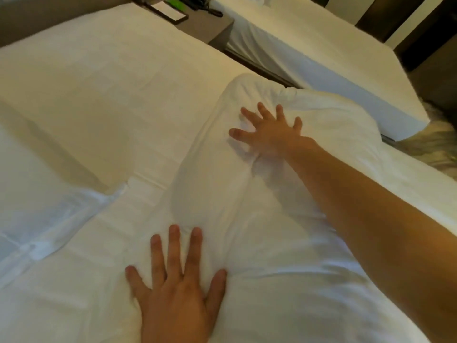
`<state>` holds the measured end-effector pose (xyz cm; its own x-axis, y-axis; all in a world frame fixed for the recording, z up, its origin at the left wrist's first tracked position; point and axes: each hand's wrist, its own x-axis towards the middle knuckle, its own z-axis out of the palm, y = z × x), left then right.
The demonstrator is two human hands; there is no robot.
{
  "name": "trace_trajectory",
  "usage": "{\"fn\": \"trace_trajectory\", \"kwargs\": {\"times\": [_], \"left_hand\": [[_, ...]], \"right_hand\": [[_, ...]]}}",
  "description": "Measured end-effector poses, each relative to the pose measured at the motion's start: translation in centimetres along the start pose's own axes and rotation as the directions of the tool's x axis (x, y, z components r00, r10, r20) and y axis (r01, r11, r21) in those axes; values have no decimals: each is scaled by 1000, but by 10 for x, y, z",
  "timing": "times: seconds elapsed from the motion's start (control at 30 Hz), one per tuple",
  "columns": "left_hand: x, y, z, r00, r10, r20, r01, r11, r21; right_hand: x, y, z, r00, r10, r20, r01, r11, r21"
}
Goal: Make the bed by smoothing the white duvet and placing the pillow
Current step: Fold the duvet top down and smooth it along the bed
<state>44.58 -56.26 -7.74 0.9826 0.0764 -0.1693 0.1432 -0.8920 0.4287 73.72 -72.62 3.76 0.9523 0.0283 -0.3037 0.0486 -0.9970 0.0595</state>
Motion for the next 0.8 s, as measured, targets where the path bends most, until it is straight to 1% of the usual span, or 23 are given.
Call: {"fn": "trace_trajectory", "kwargs": {"times": [0.07,0.1,0.17,0.23,0.3,0.37,0.43,0.53,0.63,0.7,0.73,0.77,0.8], "left_hand": [[-1,-2,2,1000,16,-13,-17,1000,-10],[-2,-3,3,999,27,-17,-27,1000,-7],[-4,-3,5,999,40,-7,-40,999,-6],[-1,0,7,1000,24,3,-24,1000,-5],[2,2,10,1000,12,10,-12,1000,6],[5,0,13,1000,8,-5,-8,1000,19],[4,-1,12,1000,6,-8,-6,1000,15],[-1,0,0,999,0,33,0,1000,-12],[-3,4,-22,999,4,44,0,995,-100],[11,10,-38,1000,-23,19,26,984,-176],[23,14,-46,998,-55,23,58,977,-203],[36,18,-52,993,-105,45,112,965,-236],[51,22,-56,983,-163,81,180,943,-280]], "right_hand": [[-59,25,1,992,120,-42,-122,991,-48],[-90,37,9,984,175,-40,-178,981,-72],[-122,53,36,968,243,-58,-248,964,-92],[-113,60,66,968,238,-79,-239,971,-13],[-93,63,86,972,225,-61,-221,973,65],[-81,66,96,980,199,-31,-195,976,93],[-83,68,91,982,189,9,-189,977,103],[-105,58,64,979,190,75,-197,974,113],[-166,51,56,969,245,38,-247,967,64],[-221,58,67,936,351,-6,-350,933,81],[-247,64,72,902,432,-13,-426,895,133],[-266,73,79,856,517,-9,-504,837,213],[-278,83,85,802,598,11,-569,758,319]]}}
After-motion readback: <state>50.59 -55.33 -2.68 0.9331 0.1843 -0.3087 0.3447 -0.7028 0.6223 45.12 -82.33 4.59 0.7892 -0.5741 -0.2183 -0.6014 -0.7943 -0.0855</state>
